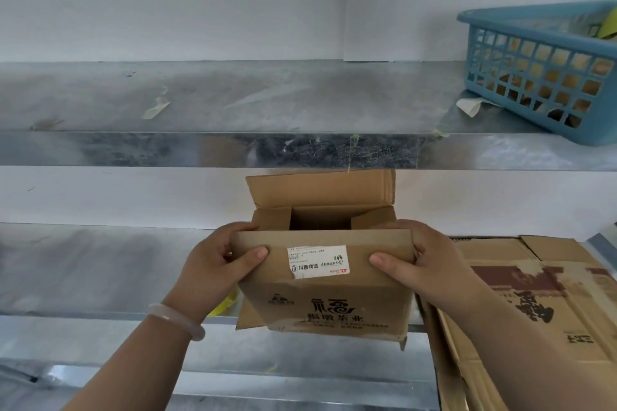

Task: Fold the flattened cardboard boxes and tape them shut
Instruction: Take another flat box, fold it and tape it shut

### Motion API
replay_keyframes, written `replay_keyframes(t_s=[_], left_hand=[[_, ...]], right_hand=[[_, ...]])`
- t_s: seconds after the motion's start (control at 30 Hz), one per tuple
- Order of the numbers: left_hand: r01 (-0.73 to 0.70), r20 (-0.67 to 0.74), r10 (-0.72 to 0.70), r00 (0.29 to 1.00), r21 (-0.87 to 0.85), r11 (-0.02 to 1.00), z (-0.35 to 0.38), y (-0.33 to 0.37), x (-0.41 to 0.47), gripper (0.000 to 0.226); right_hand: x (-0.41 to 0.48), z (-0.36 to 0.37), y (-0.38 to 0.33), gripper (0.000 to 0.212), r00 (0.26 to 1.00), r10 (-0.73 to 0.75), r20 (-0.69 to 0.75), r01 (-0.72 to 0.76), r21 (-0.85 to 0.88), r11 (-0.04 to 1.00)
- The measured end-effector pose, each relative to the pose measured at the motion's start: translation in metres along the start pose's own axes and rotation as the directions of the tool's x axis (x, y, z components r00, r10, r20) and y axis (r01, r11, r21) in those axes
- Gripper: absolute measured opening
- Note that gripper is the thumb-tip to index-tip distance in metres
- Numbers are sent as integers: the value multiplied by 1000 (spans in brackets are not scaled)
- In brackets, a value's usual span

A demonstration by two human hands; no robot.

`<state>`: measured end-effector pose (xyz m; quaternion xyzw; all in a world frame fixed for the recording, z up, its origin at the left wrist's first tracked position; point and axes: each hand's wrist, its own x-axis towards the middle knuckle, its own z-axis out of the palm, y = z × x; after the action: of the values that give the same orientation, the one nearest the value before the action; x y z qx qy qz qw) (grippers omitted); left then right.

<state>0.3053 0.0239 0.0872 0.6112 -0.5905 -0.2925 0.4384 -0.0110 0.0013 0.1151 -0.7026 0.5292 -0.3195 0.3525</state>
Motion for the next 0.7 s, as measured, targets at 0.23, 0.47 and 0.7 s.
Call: replay_keyframes(t_s=[0.23,0.47,0.7], left_hand=[[106,168,-92,982,-80,991,1,-8,21,125],[153,186,-131,974,-108,982,5,-15,28,126],[99,204,-64,977,-167,981,2,-35,28,59]], right_hand=[[15,5,-1,132,1000,6,28,-4,-72,997],[17,13,4,133,999,32,25,-30,-72,997],[13,17,5,93,998,-48,-28,46,-42,998]])
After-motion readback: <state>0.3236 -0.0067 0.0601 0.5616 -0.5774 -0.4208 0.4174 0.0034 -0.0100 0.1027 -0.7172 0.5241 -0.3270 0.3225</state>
